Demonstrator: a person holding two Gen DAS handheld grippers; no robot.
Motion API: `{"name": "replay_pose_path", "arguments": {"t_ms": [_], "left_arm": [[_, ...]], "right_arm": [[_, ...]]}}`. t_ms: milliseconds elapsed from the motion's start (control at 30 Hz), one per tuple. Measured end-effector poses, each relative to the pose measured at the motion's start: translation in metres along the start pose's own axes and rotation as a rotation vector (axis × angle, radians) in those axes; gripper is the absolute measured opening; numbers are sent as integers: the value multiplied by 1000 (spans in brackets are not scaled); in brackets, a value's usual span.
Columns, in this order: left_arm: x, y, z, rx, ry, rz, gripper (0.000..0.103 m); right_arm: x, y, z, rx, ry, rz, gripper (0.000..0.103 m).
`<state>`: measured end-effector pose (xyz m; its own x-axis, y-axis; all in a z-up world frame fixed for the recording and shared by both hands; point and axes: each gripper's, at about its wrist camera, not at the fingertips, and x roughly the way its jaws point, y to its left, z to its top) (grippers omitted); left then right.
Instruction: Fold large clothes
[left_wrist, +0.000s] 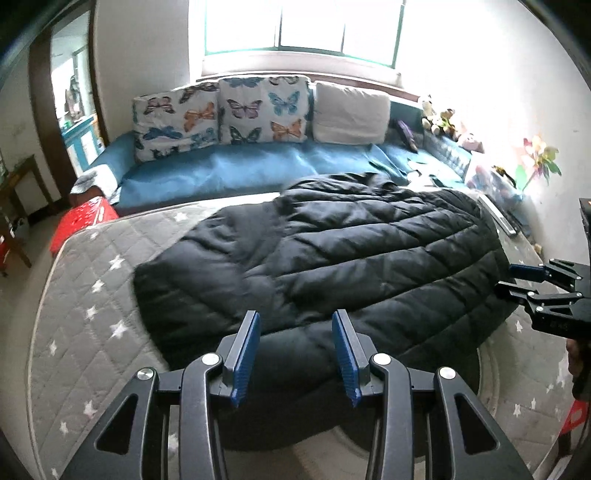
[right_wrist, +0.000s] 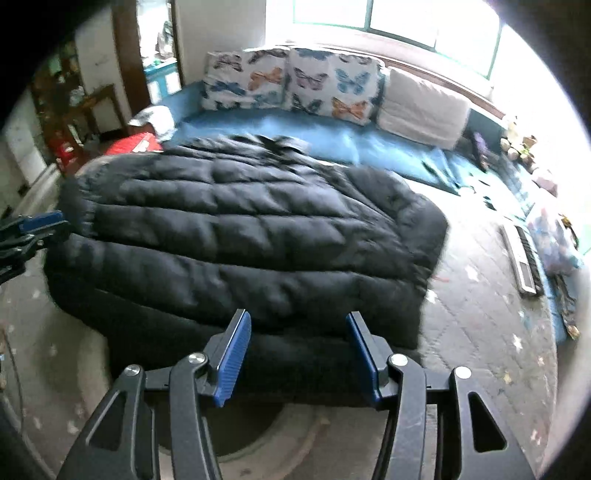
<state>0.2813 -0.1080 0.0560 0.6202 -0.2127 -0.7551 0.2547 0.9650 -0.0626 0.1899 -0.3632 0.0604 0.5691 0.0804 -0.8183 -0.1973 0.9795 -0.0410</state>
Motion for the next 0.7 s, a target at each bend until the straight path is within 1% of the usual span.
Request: {"name": "replay_pose_path", "arguments": {"t_ms": [67, 167, 233, 300, 333, 400, 467, 533, 700], "left_arm": [[-5, 10, -9, -20, 0, 6, 44], [5, 25, -23, -38, 43, 17, 44], [12, 32, -31, -49, 53, 9, 44], [17, 36, -33, -61, 59, -3, 44], [20, 37, -34, -68, 66, -10, 44], [26, 41, -35, -80, 82, -26, 45], [30, 44, -34, -102, 87, -45, 45], [29, 45, -35, -102, 84, -52, 45], [12, 35, -37, -55, 37, -12, 45]], "right_arm": [[4, 12, 5, -16, -1, 36, 58], [15, 31, 8, -54, 3, 53, 58], [28, 39, 9, -59, 26, 60, 58], [44, 46, 6, -74, 62, 36, 58], [52, 46, 5, -79, 69, 28, 59], [61, 42, 3, -58, 91, 42, 59], [57, 41, 5, -65, 96, 42, 59], [52, 41, 5, -77, 92, 28, 59], [33, 44, -1, -63, 59, 14, 59]]}}
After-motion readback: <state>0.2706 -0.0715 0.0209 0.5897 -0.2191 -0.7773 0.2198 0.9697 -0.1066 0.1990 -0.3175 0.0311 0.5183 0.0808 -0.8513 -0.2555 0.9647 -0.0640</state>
